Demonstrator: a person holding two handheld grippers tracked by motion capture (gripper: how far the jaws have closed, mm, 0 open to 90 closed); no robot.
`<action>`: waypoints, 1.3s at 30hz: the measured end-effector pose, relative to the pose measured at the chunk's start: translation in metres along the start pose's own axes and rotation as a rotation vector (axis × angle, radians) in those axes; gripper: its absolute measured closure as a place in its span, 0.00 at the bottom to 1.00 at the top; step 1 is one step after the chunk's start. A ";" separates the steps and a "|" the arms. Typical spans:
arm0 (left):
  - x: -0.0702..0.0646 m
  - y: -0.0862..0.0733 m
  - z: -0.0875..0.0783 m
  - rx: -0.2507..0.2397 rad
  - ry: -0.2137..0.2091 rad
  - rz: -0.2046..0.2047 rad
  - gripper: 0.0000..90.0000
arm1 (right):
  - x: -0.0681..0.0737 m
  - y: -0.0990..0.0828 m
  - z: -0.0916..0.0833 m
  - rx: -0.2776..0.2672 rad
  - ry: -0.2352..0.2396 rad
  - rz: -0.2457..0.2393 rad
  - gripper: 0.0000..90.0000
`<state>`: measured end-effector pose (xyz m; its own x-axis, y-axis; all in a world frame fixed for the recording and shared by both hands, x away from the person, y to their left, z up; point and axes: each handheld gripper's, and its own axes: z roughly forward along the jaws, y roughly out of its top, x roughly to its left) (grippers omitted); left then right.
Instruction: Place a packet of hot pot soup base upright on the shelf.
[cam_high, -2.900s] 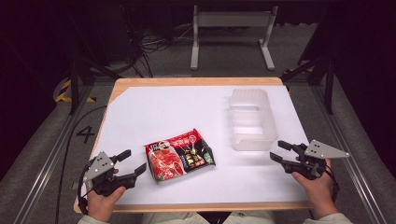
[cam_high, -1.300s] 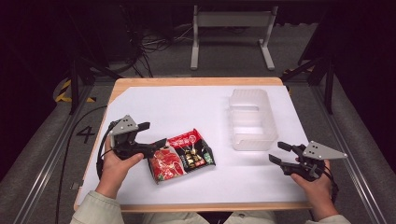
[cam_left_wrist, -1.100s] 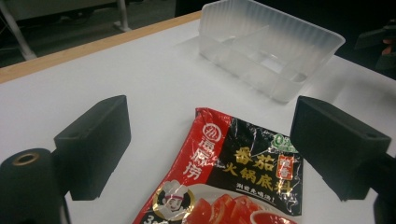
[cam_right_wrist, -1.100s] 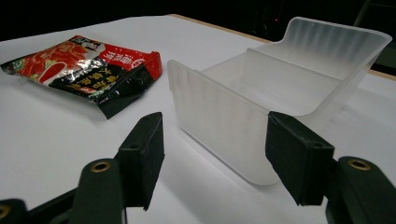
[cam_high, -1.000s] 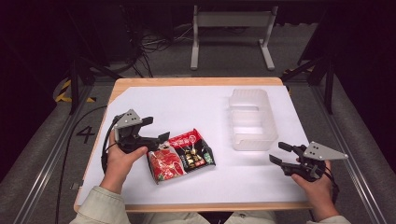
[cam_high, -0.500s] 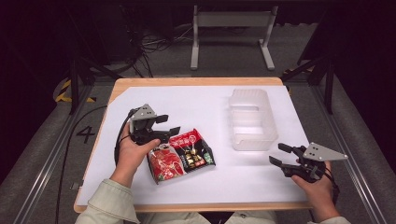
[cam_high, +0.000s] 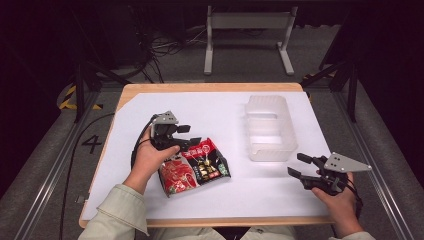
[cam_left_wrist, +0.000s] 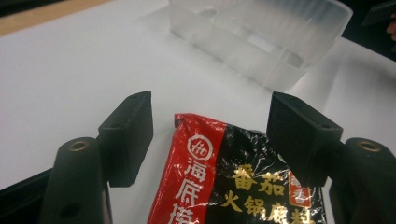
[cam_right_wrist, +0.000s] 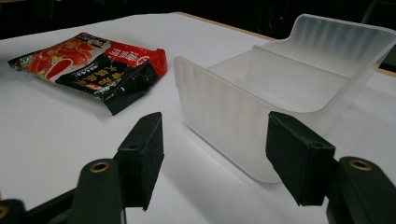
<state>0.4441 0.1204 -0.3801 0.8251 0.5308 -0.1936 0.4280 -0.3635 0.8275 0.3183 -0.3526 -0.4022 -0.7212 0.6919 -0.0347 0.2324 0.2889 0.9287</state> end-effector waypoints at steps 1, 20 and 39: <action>0.002 0.000 0.003 0.002 0.003 -0.003 0.36 | 0.000 0.000 0.000 0.000 0.001 -0.001 0.41; 0.016 -0.006 0.046 0.103 -0.034 -0.059 0.43 | 0.000 0.000 0.001 0.004 0.010 -0.005 0.41; 0.024 -0.012 0.066 0.285 -0.047 -0.123 0.45 | 0.001 -0.002 0.001 0.012 0.011 -0.009 0.40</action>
<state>0.4838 0.0869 -0.4293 0.7742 0.5506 -0.3123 0.6061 -0.5026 0.6165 0.3174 -0.3518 -0.4040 -0.7302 0.6821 -0.0390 0.2337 0.3030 0.9239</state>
